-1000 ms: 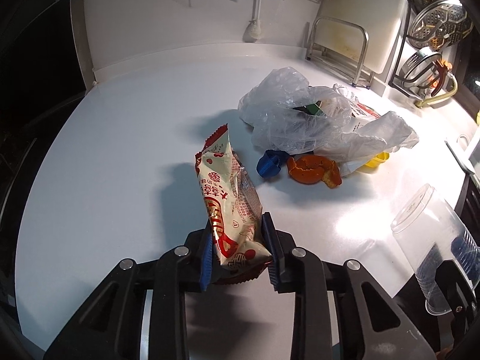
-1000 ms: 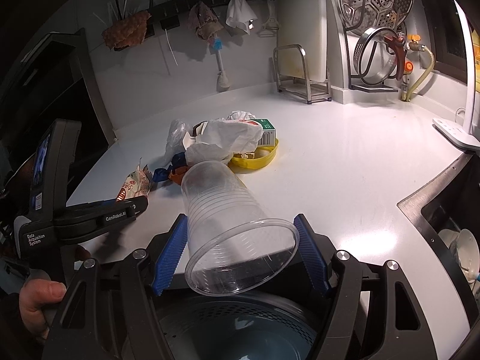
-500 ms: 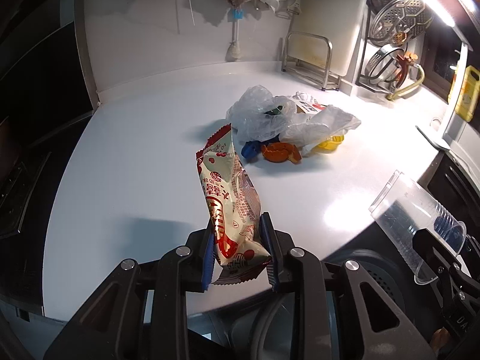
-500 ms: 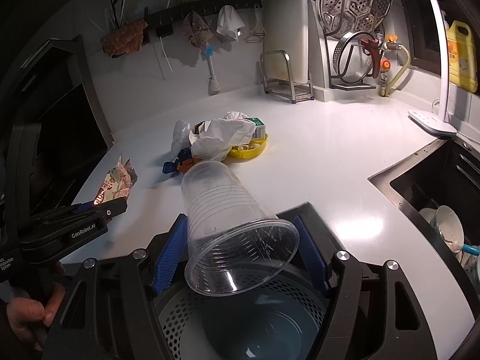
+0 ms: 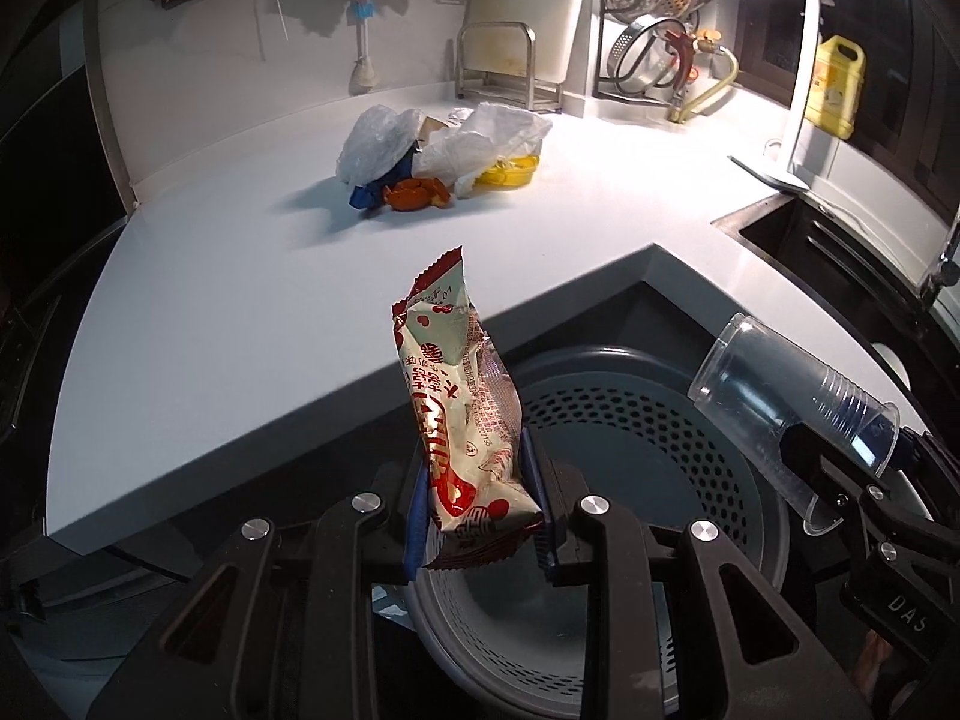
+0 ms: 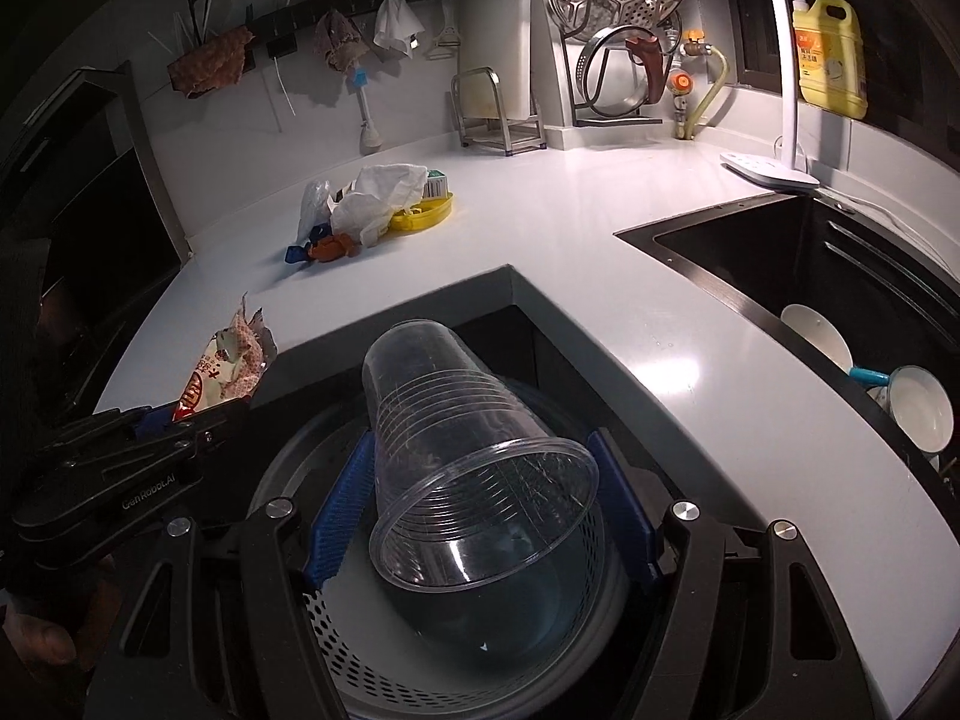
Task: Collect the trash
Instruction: 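Carry the wrapper over the basket and open the left tool to drop it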
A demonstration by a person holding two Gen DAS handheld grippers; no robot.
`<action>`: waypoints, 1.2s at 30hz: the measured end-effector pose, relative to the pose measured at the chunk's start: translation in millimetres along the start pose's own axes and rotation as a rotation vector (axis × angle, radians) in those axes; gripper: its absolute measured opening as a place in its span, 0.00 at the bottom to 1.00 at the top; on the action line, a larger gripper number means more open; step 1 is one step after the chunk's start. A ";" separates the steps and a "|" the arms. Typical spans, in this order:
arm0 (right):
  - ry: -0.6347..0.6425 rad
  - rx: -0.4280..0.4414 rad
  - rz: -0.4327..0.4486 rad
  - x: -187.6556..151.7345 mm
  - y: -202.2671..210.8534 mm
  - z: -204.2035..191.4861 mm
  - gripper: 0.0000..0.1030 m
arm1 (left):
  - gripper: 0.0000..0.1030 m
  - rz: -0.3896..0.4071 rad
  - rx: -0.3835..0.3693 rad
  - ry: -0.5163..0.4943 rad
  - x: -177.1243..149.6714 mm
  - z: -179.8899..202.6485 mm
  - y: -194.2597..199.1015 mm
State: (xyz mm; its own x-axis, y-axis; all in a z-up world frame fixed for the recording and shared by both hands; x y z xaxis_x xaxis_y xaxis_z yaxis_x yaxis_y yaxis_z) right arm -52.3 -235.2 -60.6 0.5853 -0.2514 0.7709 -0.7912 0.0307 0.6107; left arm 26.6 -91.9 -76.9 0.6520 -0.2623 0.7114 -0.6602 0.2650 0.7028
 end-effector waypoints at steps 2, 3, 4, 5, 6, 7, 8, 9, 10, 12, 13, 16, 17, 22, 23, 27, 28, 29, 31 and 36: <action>0.002 -0.005 -0.012 -9.5 2.6 2.3 0.67 | 0.27 -0.011 -0.021 0.000 -7.5 5.6 0.7; 0.005 -0.008 -0.018 -13.5 3.2 2.7 0.67 | 0.27 -0.016 -0.028 0.001 -10.5 6.9 0.8; 0.007 -0.009 -0.024 -17.7 3.9 3.0 0.67 | 0.27 -0.021 -0.032 0.002 -13.2 8.2 1.0; 0.005 -0.009 -0.030 -21.0 4.4 3.4 0.67 | 0.27 -0.026 -0.033 0.002 -15.0 8.5 1.1; 0.003 -0.007 -0.035 -23.6 4.3 3.8 0.67 | 0.27 -0.031 -0.033 0.002 -16.9 8.6 0.6; 0.003 -0.006 -0.040 -26.1 4.5 3.7 0.67 | 0.27 -0.036 -0.032 0.001 -18.8 9.3 0.2; 0.006 -0.005 -0.045 -28.5 4.7 3.2 0.67 | 0.27 -0.041 -0.034 0.001 -20.9 9.9 -0.2; 0.009 -0.005 -0.050 -29.7 4.0 1.8 0.67 | 0.27 -0.047 -0.036 0.001 -22.3 10.4 -1.2; 0.011 -0.005 -0.054 -31.0 3.3 1.1 0.67 | 0.27 -0.051 -0.037 0.001 -23.6 11.0 -2.6; 0.013 -0.003 -0.063 -33.6 1.7 -0.2 0.67 | 0.27 -0.062 -0.037 0.002 -27.2 10.8 -4.9; 0.013 -0.001 -0.070 -34.7 0.5 -0.8 0.67 | 0.28 -0.068 -0.041 0.005 -29.1 10.3 -5.6; 0.019 0.001 -0.087 -38.4 -4.1 -2.3 0.67 | 0.29 -0.081 -0.050 0.012 -33.5 9.4 -8.4; 0.018 0.000 -0.093 -39.6 -5.9 -2.3 0.67 | 0.29 -0.085 -0.050 0.011 -35.0 9.2 -9.6; 0.011 0.004 -0.110 -41.9 -11.9 -1.0 0.67 | 0.31 -0.103 -0.054 0.014 -39.8 7.0 -13.0; 0.010 0.003 -0.110 -42.1 -12.3 -0.9 0.67 | 0.31 -0.104 -0.054 0.017 -40.2 6.4 -12.9; 0.008 0.009 -0.115 -42.8 -13.6 -1.3 0.68 | 0.46 -0.105 -0.048 0.024 -42.0 3.2 -13.3; 0.006 0.009 -0.117 -42.4 -14.4 -1.0 0.70 | 0.54 -0.103 -0.050 0.028 -42.4 2.7 -13.0; 0.002 0.009 -0.120 -42.6 -14.8 -0.6 0.70 | 0.56 -0.100 -0.051 0.032 -42.8 1.8 -12.4; -0.007 0.017 -0.128 -42.6 -16.4 0.0 0.73 | 0.59 -0.098 -0.048 0.033 -42.9 1.2 -11.8; -0.013 0.014 -0.127 -43.2 -17.2 0.2 0.74 | 0.63 -0.109 -0.049 0.040 -44.4 -0.5 -12.7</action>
State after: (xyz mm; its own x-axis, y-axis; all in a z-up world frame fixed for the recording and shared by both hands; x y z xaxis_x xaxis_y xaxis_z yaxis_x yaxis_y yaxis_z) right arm -64.0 -225.0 -104.5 0.6790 -0.2648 0.6847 -0.7130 -0.0154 0.7010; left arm 6.2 -83.1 -117.4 0.7339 -0.2550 0.6295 -0.5662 0.2822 0.7744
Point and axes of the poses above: each gripper's, at about its wrist camera, not at the fingertips, and y roughly against the way its jaws point, z to its right, x to its top, the point moved 5 cm from there along -y, roughly the way its jaws point, and after that the axes turned 3 degrees about z, right-handed, at the moved point
